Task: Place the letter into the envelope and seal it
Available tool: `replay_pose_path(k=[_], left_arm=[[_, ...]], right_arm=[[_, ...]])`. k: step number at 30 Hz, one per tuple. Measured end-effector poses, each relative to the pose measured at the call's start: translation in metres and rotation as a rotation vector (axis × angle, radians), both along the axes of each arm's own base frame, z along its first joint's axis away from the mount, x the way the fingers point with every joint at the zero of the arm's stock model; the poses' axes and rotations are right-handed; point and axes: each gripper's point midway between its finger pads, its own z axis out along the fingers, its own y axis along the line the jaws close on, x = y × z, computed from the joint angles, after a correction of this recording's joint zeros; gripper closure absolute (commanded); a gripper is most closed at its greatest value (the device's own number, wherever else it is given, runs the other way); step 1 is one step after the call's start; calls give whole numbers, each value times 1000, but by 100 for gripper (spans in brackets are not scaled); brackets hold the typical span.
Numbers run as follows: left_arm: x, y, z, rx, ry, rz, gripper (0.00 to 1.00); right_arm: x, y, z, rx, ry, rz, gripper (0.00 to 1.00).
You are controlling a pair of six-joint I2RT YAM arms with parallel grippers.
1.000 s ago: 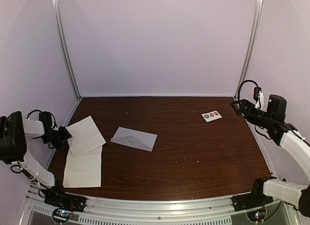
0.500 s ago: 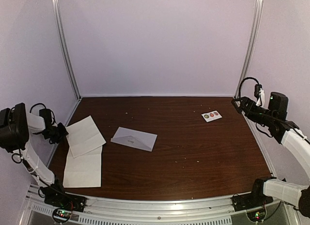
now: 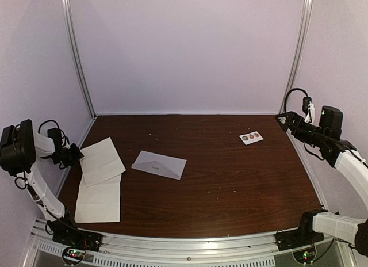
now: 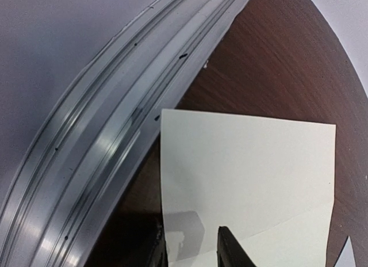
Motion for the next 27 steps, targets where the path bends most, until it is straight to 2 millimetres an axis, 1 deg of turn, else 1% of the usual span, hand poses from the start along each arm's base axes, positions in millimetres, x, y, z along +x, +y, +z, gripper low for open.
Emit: replay_pose_path(k=[3, 6, 7, 10, 18, 20, 23, 27], left_arm=[[5, 1, 0, -1, -6, -1, 73], [9, 3, -2, 1, -10, -3, 83], [11, 3, -3, 1, -9, -6, 90], [15, 0, -4, 11, -2, -27, 100], [17, -15, -5, 47, 18, -96, 100], [15, -24, -4, 46, 28, -127, 100], [11, -44, -4, 23, 40, -193, 100], [1, -71, -2, 4, 57, -271, 100]], right_arm=[[1, 0, -2, 4, 7, 1, 0], [1, 0, -2, 6, 9, 0, 0], [1, 0, -2, 6, 9, 0, 0], [1, 0, -3, 5, 11, 1, 0], [0, 3, -4, 10, 15, 17, 0], [-1, 4, -4, 10, 15, 26, 0], [-3, 8, -5, 3, 14, 54, 0], [-9, 20, -7, -13, 12, 121, 0]])
